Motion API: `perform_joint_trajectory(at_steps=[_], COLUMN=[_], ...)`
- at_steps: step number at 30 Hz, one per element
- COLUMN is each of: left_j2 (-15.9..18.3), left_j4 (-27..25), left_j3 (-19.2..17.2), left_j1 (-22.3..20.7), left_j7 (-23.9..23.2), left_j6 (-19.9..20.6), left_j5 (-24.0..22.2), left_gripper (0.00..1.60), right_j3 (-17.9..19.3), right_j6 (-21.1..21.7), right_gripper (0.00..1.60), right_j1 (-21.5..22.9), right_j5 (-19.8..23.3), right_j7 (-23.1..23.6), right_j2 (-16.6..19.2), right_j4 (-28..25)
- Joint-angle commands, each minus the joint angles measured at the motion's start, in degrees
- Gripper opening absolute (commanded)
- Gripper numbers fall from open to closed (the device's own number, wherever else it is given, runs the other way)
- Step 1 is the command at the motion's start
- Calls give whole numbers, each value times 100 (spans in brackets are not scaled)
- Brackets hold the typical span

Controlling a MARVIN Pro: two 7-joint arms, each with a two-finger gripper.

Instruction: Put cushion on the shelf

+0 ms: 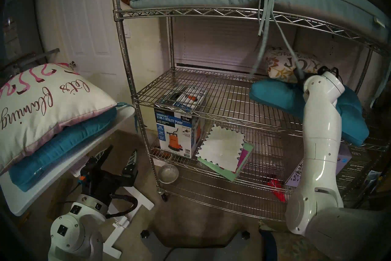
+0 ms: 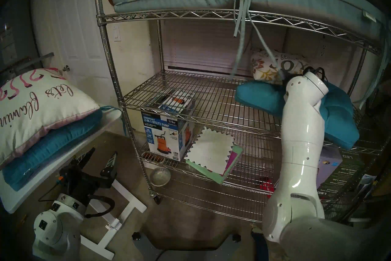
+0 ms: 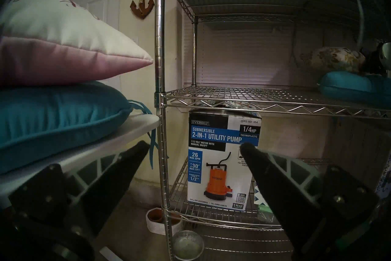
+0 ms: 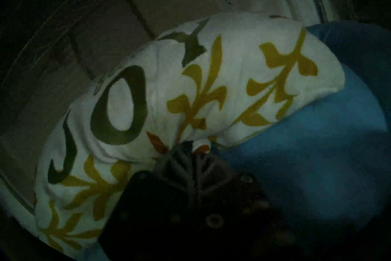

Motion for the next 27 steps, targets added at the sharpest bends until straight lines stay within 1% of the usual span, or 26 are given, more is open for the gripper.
perform_joint_trajectory(at_steps=[1,8,9,10,11,13,15,16,17,18,22,23,24,25,27], left_j2=[9,9,9,9,9,9,8,8,8,8,7,7,6,6,6], left_j4=[-118,-124,-125,-127,-127,-129,-132,-134,-135,-138,-149,-150,-153,-154,-158], left_j3=[0,0,0,0,0,0,-1,-1,-1,-1,-1,-1,-1,-1,0], left_j1=[-5,-1,0,1,1,2,5,6,7,9,18,19,21,22,25], left_j7=[-10,-11,-11,-11,-11,-11,-11,-11,-11,-11,-10,-9,-9,-8,-7], left_j6=[-24,-24,-24,-24,-24,-23,-23,-23,-22,-22,-19,-19,-18,-17,-16], left_j5=[6,7,8,8,8,8,9,9,10,10,14,14,15,15,17], left_gripper=[160,160,160,160,160,160,160,160,160,160,160,160,160,160,160], right_j3=[796,1364,1433,1494,1586,1720,1827,1880,1936,1982,2014,1958,1977,1905,1896], right_j6=[171,370,366,407,395,429,425,463,431,442,444,362,385,311,227], right_gripper=[0,0,0,0,0,0,0,0,0,0,0,0,0,0,0], right_j1=[-626,-999,-1125,-1065,-1193,-1227,-1407,-1292,-1429,-1474,-1643,-1729,-1685,-1817,-1845], right_j5=[2,73,103,92,121,126,195,154,193,198,165,86,10,23,-37], right_j7=[-53,208,290,312,415,527,737,746,881,1001,1423,1571,1663,1785,1962], right_j2=[101,162,219,233,282,340,454,447,512,550,679,751,729,839,884], right_j4=[-469,-819,-896,-852,-926,-938,-1024,-960,-1037,-1054,-1253,-1332,-1362,-1442,-1458])
